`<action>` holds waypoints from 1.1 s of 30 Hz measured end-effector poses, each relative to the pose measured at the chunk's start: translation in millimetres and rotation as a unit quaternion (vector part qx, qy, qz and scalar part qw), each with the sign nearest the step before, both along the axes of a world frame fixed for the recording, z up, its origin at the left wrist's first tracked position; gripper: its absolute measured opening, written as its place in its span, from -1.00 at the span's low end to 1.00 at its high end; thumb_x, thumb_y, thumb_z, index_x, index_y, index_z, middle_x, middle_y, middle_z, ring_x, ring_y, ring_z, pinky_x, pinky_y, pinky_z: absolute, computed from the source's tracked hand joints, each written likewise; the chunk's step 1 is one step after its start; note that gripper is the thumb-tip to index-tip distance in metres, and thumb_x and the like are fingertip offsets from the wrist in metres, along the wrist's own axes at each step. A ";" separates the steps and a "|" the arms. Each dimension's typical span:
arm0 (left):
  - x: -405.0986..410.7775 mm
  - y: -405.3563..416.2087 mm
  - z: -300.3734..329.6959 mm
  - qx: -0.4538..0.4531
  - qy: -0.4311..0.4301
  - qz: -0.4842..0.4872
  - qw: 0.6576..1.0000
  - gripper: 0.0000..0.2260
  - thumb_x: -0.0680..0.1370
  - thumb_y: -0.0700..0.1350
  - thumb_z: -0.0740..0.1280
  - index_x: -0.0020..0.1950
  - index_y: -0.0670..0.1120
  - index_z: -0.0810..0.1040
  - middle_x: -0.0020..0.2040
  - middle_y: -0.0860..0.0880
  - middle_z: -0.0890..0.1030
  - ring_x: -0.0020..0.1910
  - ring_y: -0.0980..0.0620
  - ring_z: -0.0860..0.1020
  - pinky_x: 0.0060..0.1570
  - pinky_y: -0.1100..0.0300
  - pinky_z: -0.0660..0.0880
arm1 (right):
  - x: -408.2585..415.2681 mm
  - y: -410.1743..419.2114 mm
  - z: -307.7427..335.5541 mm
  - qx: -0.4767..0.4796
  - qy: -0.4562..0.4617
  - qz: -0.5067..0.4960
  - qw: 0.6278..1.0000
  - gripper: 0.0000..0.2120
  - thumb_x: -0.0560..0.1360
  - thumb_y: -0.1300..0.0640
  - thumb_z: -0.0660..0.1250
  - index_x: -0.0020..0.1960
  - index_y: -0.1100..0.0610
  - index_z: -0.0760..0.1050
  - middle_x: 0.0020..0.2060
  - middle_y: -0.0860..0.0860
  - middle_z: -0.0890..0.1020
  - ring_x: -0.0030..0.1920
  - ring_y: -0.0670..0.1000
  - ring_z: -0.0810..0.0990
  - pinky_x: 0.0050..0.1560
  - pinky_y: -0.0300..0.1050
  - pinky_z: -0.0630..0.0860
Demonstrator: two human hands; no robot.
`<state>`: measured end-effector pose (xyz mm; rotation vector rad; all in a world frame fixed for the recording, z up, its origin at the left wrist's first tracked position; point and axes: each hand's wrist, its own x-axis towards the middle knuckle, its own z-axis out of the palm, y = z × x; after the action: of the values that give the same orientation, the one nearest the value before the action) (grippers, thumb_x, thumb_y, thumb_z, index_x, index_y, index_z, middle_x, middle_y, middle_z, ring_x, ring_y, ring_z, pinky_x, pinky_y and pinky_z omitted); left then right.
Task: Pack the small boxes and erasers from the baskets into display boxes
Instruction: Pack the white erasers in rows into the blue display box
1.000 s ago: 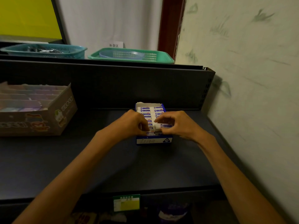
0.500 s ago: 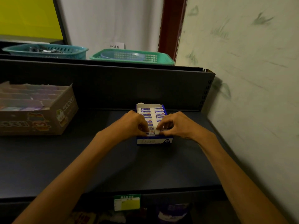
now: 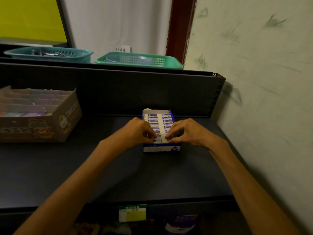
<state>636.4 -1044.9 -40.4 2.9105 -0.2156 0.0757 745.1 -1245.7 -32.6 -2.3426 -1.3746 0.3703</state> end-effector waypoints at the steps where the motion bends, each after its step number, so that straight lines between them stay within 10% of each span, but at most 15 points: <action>1: 0.1 -0.3 -0.2 0.000 -0.002 0.000 1.000 -0.74 0.51 -0.08 0.35 0.20 -0.01 0.55 0.18 0.02 0.51 0.04 0.19 0.48 0.04 0.31 0.42 | 0.4 -0.1 -1.0 0.003 0.003 -0.001 1.000 -0.75 0.46 0.16 0.40 0.14 0.07 0.59 0.21 -0.03 0.51 0.21 -0.12 0.45 0.14 -0.19 0.50; 16: -21.9 6.5 -12.2 -0.058 -0.060 0.049 0.995 -0.69 0.46 0.10 0.38 0.16 0.05 0.51 0.22 0.05 0.48 0.24 0.11 0.40 0.17 0.23 0.37 | -9.2 -13.6 -30.5 0.063 -0.024 -0.105 0.992 -0.45 0.35 -0.21 0.44 0.26 -0.09 0.37 0.35 -0.06 0.30 0.31 -0.06 0.34 0.27 -0.02 0.44; 33: -68.5 65.3 -16.6 -0.078 -0.077 0.119 0.987 -0.84 0.45 -0.04 0.42 -0.01 0.00 0.54 0.25 -0.01 0.52 0.25 0.05 0.46 0.23 0.15 0.44 | -47.4 70.6 -32.1 0.085 -0.050 -0.062 0.993 -0.69 0.40 -0.09 0.45 0.01 -0.05 0.38 0.27 -0.04 0.44 0.25 -0.07 0.42 0.14 -0.19 0.44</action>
<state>567.9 -979.6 -57.0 2.7602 0.1110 0.3412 697.7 -1175.0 -64.6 -2.3180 -1.2430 0.0962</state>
